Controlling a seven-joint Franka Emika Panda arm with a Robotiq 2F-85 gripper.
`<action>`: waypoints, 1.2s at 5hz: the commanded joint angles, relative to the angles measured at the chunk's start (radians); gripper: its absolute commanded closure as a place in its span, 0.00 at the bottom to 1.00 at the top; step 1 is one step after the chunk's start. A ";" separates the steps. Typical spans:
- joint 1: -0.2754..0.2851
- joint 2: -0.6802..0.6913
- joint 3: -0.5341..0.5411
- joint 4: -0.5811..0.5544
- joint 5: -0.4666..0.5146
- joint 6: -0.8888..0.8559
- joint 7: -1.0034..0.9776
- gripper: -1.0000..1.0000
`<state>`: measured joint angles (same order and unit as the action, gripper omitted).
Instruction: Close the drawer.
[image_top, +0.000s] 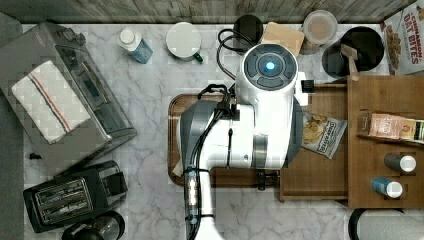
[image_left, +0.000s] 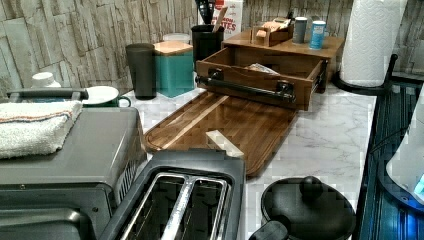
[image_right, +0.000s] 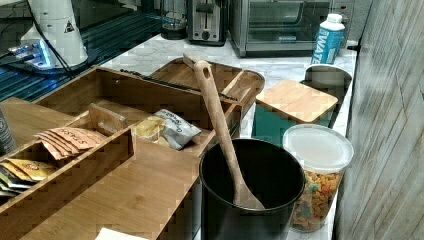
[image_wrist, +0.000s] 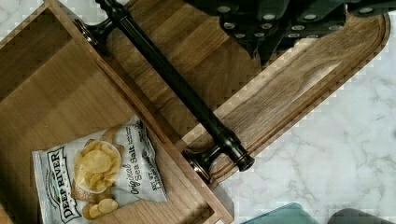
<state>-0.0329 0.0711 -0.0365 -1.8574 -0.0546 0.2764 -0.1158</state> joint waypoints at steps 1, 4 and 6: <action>-0.001 0.000 0.000 -0.012 -0.004 0.000 0.000 1.00; 0.073 0.029 0.070 -0.155 -0.103 0.194 -0.367 1.00; 0.092 0.097 0.076 -0.206 -0.240 0.292 -0.418 1.00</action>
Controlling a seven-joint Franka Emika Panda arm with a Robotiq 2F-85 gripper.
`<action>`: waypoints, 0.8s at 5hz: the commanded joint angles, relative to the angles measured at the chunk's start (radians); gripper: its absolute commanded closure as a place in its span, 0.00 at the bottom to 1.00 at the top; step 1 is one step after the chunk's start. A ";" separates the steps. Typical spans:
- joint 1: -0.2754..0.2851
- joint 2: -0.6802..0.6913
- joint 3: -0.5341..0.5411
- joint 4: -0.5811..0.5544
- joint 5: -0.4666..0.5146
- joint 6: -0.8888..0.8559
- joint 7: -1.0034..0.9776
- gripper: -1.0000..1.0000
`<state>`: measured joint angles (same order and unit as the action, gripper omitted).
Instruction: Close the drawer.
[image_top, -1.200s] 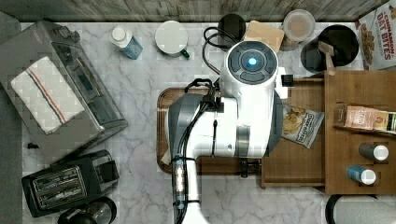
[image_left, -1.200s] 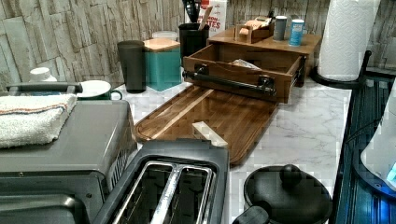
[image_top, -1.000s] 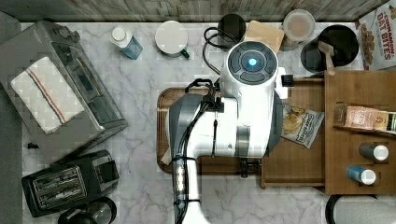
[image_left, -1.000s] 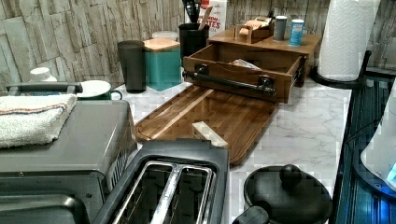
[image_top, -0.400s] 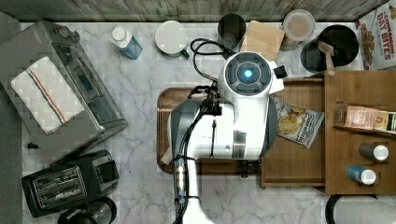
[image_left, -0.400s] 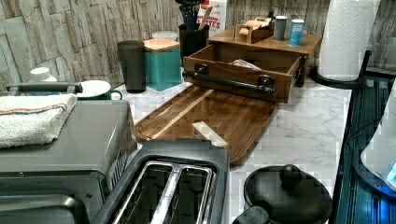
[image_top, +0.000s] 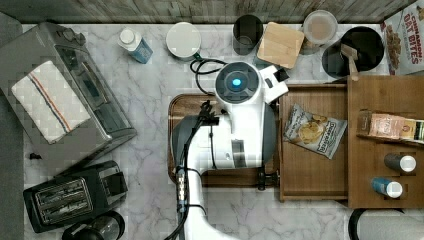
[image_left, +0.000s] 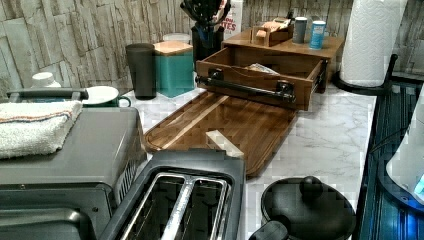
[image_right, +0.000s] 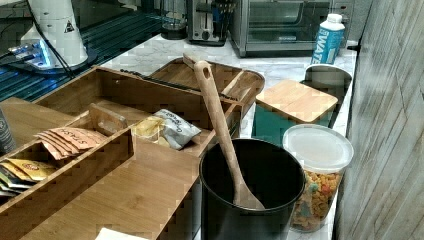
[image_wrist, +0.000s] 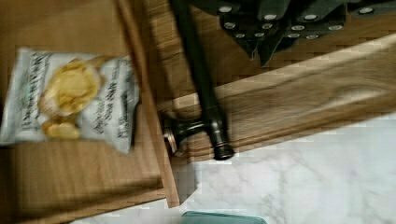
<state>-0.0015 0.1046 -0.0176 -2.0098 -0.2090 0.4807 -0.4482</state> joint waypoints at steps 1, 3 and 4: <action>0.041 0.067 0.050 -0.116 -0.080 0.183 -0.141 1.00; -0.049 0.104 0.041 -0.140 0.047 0.214 -0.345 1.00; -0.090 0.115 0.054 -0.157 0.079 0.241 -0.383 1.00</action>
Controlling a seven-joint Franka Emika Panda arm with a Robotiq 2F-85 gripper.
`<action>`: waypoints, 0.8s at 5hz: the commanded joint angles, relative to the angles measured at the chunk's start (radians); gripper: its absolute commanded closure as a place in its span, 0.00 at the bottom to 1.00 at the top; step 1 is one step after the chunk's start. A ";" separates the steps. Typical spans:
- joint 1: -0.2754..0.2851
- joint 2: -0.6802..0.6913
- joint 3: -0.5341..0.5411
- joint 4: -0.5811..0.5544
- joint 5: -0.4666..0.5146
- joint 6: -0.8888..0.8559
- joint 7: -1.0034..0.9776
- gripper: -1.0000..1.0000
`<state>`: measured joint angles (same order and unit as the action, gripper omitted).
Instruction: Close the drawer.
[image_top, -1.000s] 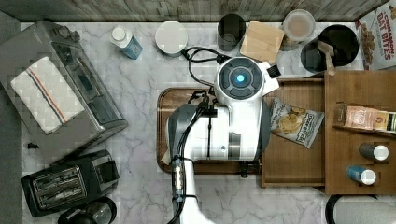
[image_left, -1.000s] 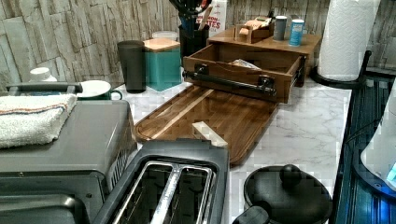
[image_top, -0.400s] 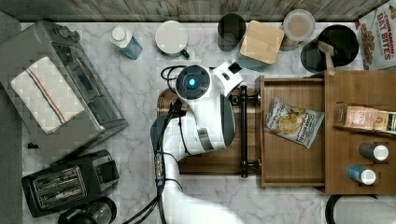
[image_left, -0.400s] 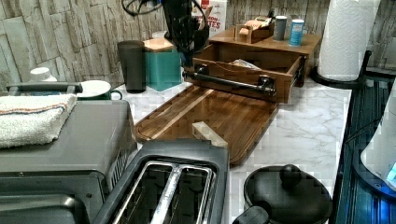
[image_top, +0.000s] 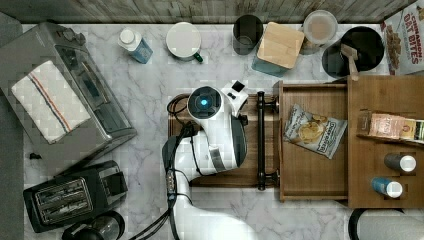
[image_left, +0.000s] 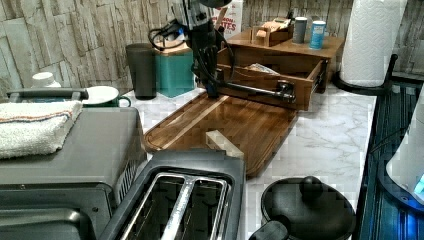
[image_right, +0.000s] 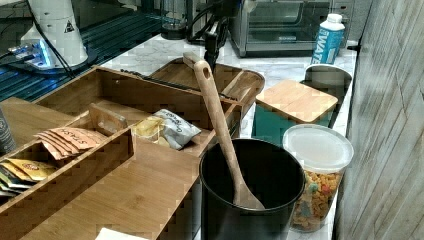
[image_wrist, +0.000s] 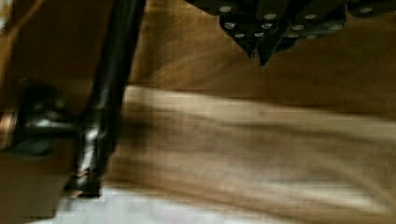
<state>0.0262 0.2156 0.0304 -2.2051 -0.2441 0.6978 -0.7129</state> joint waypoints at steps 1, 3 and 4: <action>-0.072 -0.017 -0.021 -0.070 0.115 0.148 -0.069 1.00; -0.125 -0.013 -0.014 -0.048 0.145 0.115 -0.127 1.00; -0.211 0.000 0.021 -0.013 0.168 0.062 -0.187 1.00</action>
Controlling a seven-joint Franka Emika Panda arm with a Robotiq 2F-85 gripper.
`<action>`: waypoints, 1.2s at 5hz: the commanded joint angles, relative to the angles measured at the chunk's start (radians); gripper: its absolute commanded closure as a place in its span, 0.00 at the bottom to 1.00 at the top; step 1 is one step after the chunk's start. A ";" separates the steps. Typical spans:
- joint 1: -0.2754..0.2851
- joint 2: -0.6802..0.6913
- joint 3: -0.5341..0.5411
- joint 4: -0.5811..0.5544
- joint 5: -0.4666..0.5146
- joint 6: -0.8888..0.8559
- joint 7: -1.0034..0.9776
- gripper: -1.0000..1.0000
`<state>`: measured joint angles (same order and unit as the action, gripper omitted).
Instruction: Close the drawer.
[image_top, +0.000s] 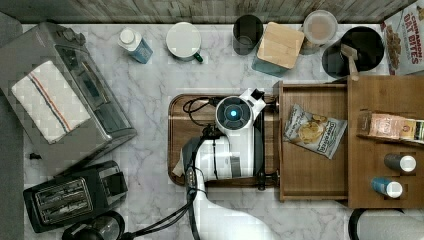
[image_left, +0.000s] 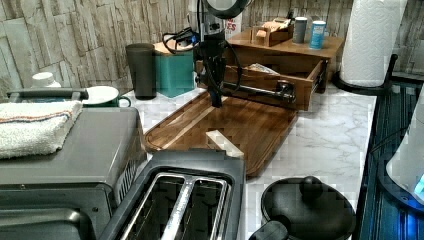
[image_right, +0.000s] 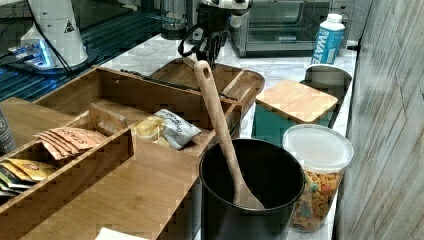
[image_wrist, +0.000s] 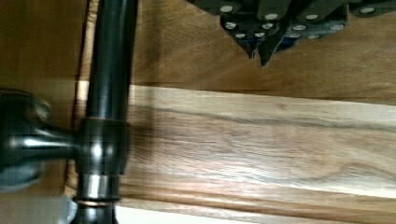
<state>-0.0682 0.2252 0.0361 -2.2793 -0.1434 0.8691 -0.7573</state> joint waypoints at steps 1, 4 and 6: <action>-0.139 -0.002 -0.016 0.101 0.078 -0.154 -0.209 1.00; -0.278 0.003 -0.124 0.244 0.130 -0.165 -0.485 1.00; -0.359 0.025 -0.150 0.246 0.070 0.009 -0.561 1.00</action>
<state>-0.3352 0.2751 -0.0038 -2.1777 -0.0124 0.7705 -1.2021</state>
